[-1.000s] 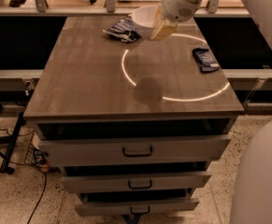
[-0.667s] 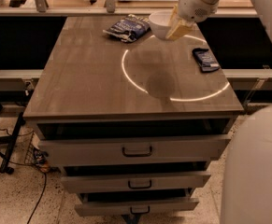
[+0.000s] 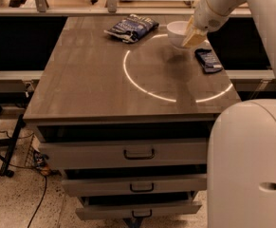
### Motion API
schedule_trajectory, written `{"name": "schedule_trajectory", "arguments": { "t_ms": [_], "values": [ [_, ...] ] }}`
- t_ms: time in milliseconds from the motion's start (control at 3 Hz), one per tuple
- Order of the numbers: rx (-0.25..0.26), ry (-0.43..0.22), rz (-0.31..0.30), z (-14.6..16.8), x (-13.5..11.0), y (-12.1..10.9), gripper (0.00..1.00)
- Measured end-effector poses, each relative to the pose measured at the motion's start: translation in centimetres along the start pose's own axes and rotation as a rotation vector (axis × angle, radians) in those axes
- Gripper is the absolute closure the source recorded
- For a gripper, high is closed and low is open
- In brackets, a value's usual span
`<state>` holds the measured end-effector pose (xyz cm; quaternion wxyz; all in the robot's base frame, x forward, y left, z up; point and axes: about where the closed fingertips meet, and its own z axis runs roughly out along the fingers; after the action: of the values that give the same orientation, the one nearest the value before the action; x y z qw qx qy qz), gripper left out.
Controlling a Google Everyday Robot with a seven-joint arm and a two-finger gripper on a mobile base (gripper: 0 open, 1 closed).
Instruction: Move white bowl near rxbar blueberry
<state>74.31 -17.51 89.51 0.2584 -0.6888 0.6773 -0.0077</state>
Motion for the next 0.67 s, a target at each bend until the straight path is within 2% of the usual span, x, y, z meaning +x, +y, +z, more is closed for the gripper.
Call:
{"name": "schedule_trajectory", "arguments": {
  "t_ms": [333, 667],
  "values": [
    [-0.012, 0.039, 0.051, 0.5, 2.8, 0.3, 0.82],
    [-0.024, 0.053, 0.092, 1.3, 4.5, 0.7, 0.51]
  ]
}}
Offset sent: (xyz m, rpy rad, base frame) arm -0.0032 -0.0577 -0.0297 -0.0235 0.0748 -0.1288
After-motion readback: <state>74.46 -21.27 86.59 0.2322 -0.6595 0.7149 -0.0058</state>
